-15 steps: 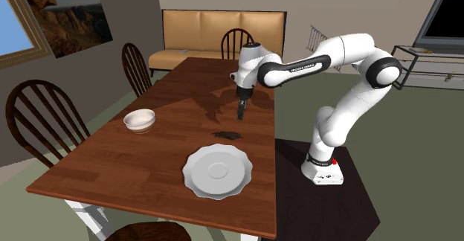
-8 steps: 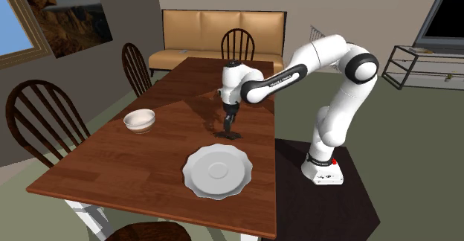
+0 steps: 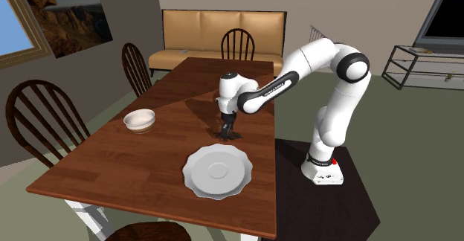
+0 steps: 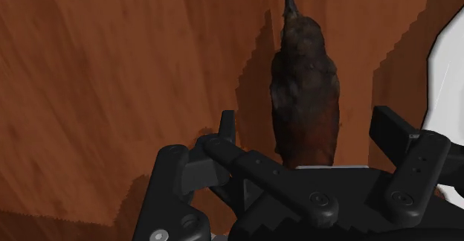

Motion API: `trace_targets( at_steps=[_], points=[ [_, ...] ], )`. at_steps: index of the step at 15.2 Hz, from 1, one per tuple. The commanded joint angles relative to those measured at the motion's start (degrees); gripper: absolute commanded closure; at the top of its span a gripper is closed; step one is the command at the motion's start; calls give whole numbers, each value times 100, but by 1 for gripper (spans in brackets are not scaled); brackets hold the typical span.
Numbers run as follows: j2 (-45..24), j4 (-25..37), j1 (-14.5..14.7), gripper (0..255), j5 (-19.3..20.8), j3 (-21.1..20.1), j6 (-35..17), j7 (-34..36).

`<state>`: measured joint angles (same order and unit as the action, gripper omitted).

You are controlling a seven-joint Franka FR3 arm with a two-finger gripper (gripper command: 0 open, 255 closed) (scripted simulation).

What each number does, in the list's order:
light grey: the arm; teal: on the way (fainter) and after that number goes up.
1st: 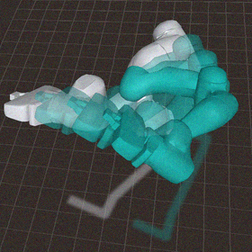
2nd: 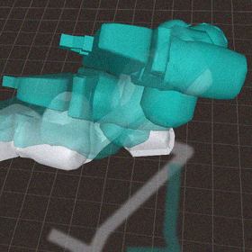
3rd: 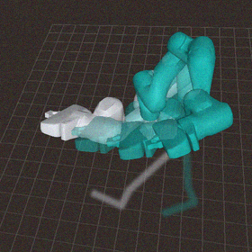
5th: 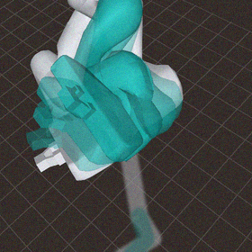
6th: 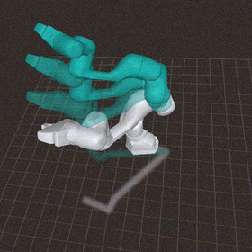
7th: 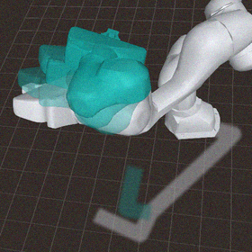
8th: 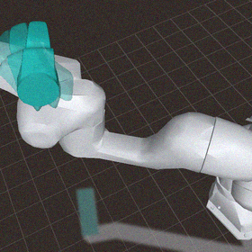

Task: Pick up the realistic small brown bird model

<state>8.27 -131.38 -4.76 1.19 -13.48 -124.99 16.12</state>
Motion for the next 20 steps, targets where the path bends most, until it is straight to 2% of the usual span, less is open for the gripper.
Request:
trace_targets(
  at_steps=[1, 2, 3, 12, 20],
  points=[
    [-68, -52, 4, 0, 20, -14, -120, 33],
    [-67, -52, 4, 0, 19, -13, -120, 32],
    [-63, -57, 3, 255, 18, -12, -121, 29],
    [-68, -52, 4, 255, 20, -14, -120, 33],
    [190, 326, 9, 255, -55, 14, 508, -47]
  ],
)
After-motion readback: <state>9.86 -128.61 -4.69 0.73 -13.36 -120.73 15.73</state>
